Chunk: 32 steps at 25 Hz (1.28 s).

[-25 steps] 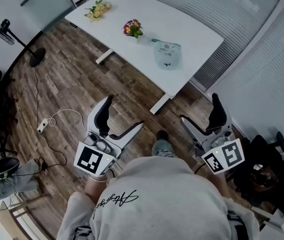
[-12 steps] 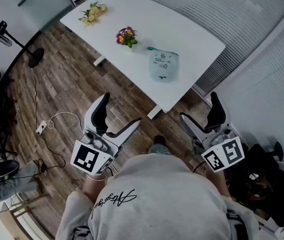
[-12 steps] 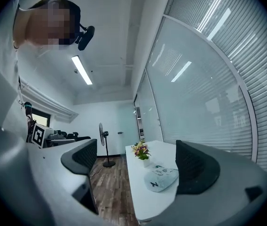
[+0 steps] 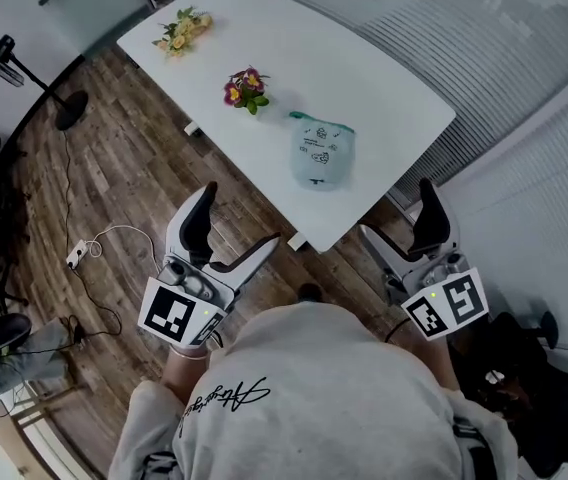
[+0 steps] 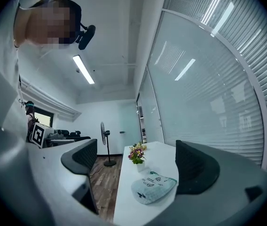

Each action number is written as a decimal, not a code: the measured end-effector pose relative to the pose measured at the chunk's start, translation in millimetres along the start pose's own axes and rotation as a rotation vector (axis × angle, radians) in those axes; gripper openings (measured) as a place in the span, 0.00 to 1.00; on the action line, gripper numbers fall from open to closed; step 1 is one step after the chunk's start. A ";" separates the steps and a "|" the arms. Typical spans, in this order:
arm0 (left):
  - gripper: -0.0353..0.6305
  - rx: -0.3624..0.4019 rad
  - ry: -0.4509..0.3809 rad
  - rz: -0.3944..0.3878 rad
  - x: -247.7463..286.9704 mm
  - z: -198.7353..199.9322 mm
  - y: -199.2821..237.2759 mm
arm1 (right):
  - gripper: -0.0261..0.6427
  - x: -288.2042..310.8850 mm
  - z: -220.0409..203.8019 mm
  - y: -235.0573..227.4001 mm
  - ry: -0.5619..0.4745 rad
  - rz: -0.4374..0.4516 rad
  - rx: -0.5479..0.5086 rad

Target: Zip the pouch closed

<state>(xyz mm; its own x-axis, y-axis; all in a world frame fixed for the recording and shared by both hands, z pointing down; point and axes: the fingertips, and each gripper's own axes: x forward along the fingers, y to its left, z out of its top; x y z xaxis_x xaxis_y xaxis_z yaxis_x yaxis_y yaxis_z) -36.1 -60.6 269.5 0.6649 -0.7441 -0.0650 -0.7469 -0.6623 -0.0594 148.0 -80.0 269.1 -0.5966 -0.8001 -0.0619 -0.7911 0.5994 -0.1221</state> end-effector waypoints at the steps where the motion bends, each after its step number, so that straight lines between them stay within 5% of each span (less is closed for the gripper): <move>1: 0.70 0.003 0.000 0.002 4.7 0.1 1.7 | 0.79 3.4 1.0 -4.0 0.000 0.003 -0.001; 15: 0.70 -0.055 0.021 -0.006 29.8 -20.5 27.3 | 0.78 40.3 -13.2 -18.2 0.057 0.022 0.006; 32: 0.70 -0.045 0.022 -0.165 40.6 -21.2 94.6 | 0.77 101.6 -42.2 -33.1 0.112 -0.145 -0.011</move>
<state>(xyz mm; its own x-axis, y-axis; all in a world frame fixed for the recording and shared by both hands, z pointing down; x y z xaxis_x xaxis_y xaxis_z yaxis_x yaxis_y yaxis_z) -79.9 -155.3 282.3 0.7789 -0.6261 -0.0359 -0.6270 -0.7787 -0.0226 107.9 -180.1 308.7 -0.4868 -0.8710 0.0665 -0.8711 0.4784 -0.1112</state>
